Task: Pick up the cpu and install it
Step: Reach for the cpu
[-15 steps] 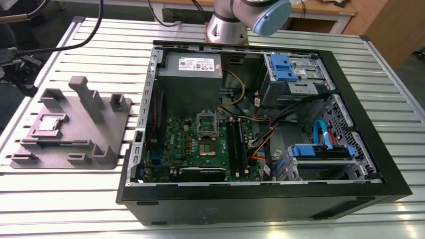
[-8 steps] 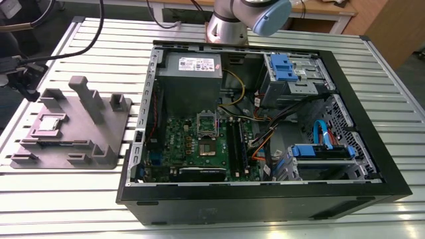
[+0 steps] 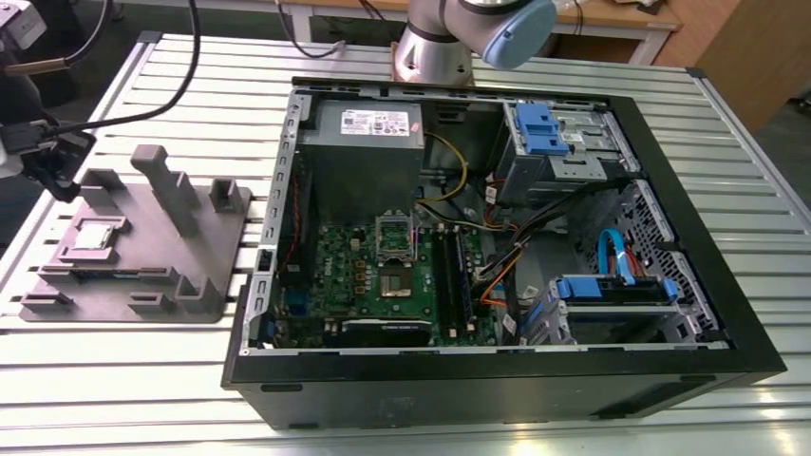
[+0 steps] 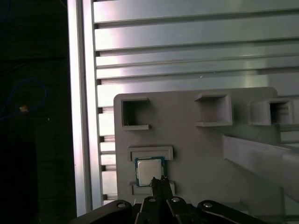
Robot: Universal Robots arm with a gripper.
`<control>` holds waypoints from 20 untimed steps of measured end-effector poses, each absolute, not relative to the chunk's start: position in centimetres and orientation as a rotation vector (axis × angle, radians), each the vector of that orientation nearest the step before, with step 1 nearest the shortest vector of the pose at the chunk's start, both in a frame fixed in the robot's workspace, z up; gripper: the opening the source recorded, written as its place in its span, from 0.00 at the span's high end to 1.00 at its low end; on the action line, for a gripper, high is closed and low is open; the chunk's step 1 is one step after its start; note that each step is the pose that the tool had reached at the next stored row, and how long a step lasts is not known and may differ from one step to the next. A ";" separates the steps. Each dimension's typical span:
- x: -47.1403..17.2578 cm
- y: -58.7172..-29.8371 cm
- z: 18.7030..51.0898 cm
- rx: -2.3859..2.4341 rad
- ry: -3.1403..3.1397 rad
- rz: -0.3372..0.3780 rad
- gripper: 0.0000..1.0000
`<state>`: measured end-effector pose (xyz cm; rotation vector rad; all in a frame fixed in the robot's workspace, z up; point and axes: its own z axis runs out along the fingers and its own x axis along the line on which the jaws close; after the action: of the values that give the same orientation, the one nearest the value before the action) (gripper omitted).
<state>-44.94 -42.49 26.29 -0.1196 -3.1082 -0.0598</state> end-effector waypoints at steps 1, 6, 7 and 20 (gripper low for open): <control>-45.0 -42.5 26.2 -0.119 -3.108 -0.060 0.89; -45.1 -42.6 25.6 -0.119 -3.108 -0.060 0.89; -45.2 -42.6 25.5 -0.119 -3.108 -0.060 0.89; -45.4 -42.8 23.8 -0.116 -3.108 -0.060 0.89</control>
<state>-45.37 -42.81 23.82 -0.1164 -3.1080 -0.0599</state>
